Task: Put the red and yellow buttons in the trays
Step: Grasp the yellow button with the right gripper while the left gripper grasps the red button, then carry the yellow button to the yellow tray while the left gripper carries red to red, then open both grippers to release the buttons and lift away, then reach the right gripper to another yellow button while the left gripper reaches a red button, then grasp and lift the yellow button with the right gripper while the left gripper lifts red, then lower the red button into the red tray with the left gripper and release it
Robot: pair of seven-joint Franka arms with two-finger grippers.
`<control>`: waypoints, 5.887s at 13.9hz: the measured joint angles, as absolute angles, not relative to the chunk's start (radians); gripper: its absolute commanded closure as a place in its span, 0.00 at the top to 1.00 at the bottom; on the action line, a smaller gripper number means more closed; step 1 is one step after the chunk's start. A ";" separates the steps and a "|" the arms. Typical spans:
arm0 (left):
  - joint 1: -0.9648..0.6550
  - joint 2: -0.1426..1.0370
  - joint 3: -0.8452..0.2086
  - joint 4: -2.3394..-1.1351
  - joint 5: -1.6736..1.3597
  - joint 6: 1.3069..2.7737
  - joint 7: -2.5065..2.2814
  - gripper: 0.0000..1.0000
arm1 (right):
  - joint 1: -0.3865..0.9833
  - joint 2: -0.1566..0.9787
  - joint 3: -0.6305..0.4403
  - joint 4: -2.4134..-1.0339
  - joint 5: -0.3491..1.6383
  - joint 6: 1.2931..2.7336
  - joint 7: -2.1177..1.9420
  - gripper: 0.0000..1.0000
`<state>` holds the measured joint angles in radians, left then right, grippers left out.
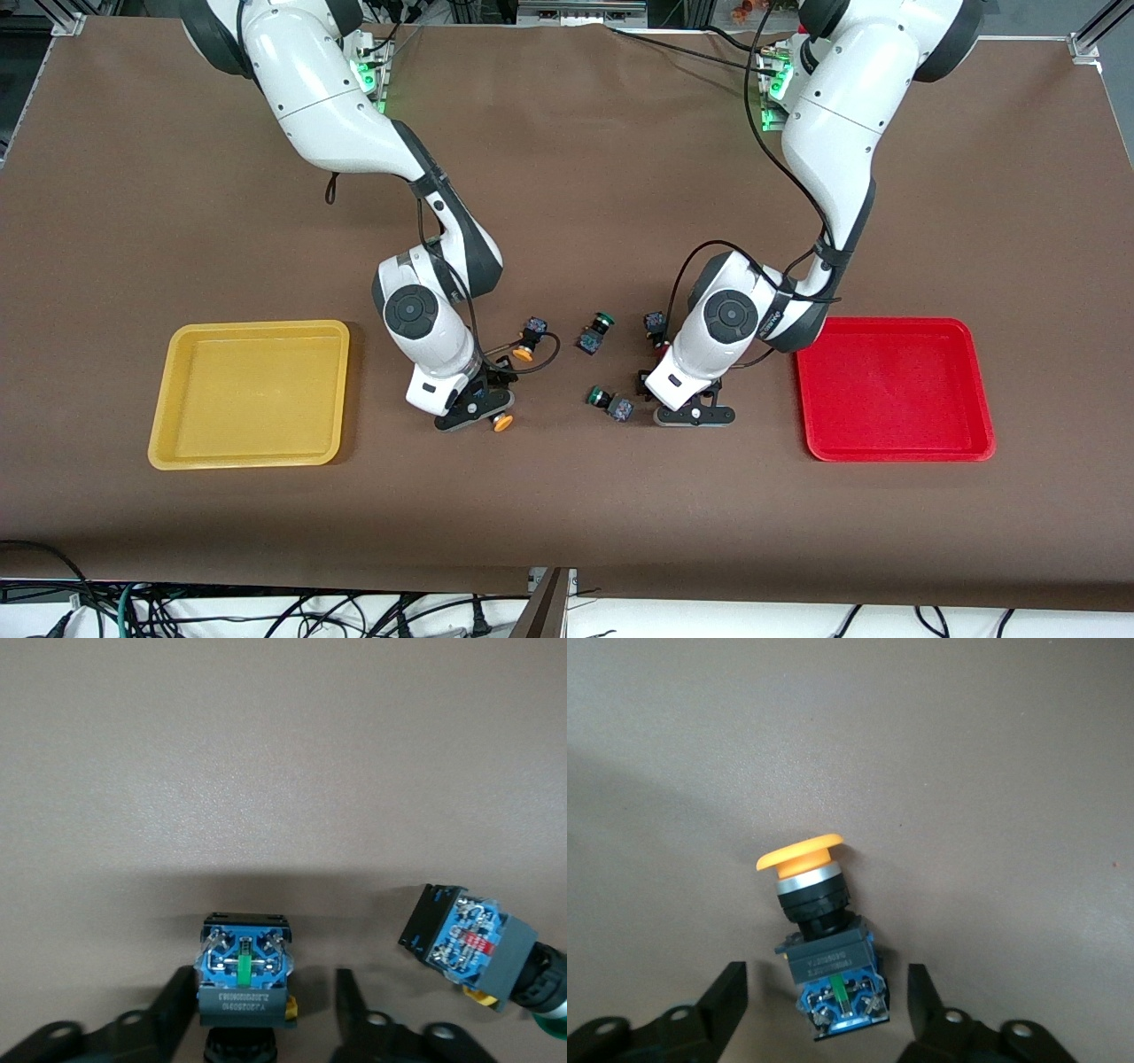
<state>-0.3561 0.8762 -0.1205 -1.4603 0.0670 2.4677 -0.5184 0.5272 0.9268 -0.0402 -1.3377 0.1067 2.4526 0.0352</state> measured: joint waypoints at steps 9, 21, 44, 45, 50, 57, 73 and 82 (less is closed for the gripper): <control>-0.267 0.647 -0.069 -1.388 0.069 1.942 -0.433 0.07 | 0.448 0.871 -0.055 -1.300 0.107 2.331 -0.031 0.00; -0.008 0.711 -0.063 -1.499 0.126 1.935 -0.128 0.22 | 0.027 0.773 -0.071 -1.408 0.114 2.084 -0.592 0.08; -0.035 0.652 -0.259 -1.502 -0.031 1.909 -0.407 1.00 | 0.467 0.612 0.041 -1.485 0.143 1.972 0.723 0.92; -0.063 0.656 -0.266 -1.510 -0.032 1.940 -0.467 1.00 | 0.495 0.625 0.042 -1.489 0.143 1.998 0.784 0.92; -0.210 0.714 -0.269 -1.542 -0.032 2.079 -0.747 1.00 | 0.563 0.707 0.043 -1.493 0.194 2.154 0.937 0.92; -0.298 0.756 -0.267 -1.640 -0.032 2.261 -0.913 0.43 | 0.637 0.796 0.044 -1.495 0.230 2.284 0.990 0.92; -0.114 0.618 -0.231 -1.511 -0.014 1.845 -0.520 0.06 | 0.627 0.718 -0.073 -1.518 0.226 2.171 0.809 0.66; 0.091 0.666 -0.211 -1.514 0.347 1.844 0.069 0.09 | 0.655 0.744 -0.072 -1.524 0.144 2.248 0.666 0.92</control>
<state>0.0915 0.6662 -0.2108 -1.5140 0.3469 1.8440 0.0686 0.6546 0.7440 -0.0719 -1.5244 0.1438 2.2485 0.6665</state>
